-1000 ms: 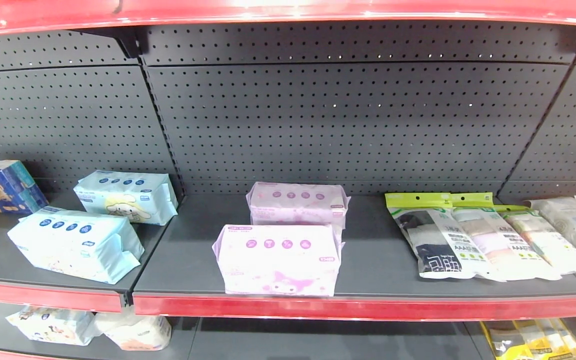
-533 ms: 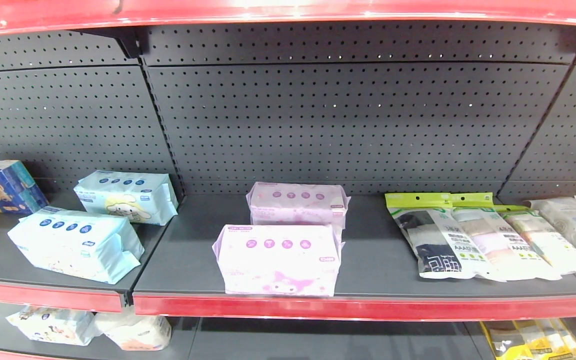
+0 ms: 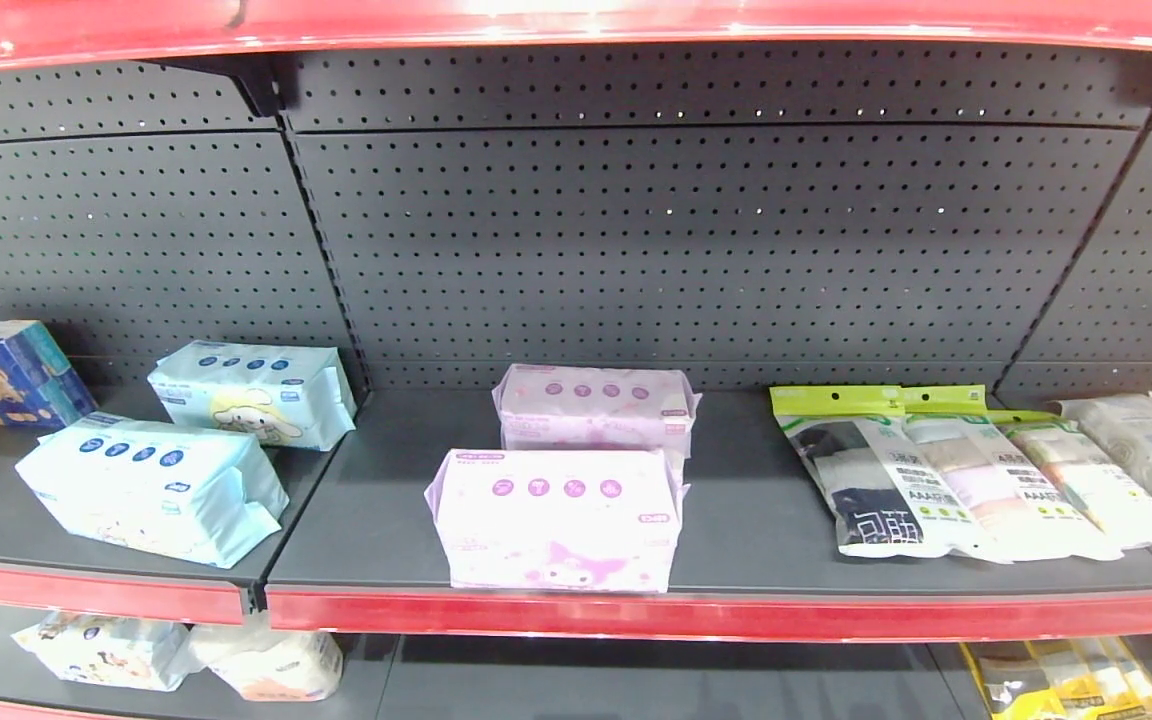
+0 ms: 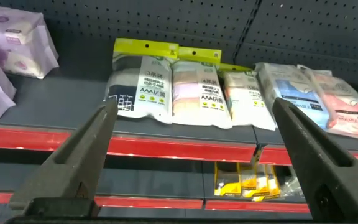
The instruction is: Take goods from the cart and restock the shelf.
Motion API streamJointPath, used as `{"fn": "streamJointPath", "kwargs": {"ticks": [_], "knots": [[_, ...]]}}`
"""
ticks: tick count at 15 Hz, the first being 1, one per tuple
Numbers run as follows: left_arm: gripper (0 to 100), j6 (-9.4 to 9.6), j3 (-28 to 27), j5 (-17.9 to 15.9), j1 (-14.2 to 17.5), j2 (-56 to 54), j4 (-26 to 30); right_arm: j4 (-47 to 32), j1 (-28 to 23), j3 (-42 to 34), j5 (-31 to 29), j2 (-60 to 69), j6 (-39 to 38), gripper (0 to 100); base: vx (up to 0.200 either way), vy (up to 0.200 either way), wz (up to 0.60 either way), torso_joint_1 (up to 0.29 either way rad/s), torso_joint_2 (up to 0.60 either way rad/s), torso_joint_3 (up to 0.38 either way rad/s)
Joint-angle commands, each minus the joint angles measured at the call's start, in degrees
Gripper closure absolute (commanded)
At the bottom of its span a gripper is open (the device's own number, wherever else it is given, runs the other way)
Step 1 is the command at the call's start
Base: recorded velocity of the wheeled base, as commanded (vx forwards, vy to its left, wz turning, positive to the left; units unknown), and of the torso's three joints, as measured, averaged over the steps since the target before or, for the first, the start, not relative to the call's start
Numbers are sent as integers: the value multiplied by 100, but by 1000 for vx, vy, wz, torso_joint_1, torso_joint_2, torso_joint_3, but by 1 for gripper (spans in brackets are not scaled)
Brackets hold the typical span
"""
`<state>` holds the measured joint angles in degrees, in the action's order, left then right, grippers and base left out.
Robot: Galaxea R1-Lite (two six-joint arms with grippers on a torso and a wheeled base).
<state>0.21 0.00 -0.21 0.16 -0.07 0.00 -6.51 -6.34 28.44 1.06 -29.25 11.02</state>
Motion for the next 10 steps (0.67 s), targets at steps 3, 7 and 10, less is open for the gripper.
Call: {"fn": "streamJointPath", "kwargs": {"ticks": [3,7,10], "knots": [[0,6,0,3,2,7,0,1,19,-32,26,-37,23,0,-200,0,0,12,5,-1],[0,-3,0,3,2,7,0,1,19,-67,26,-55,120,0,-50,0,0,1,1,1],[0,-3,0,3,2,7,0,1,10,-146,8,-11,120,0,0,0,0,0,0,0]]}}
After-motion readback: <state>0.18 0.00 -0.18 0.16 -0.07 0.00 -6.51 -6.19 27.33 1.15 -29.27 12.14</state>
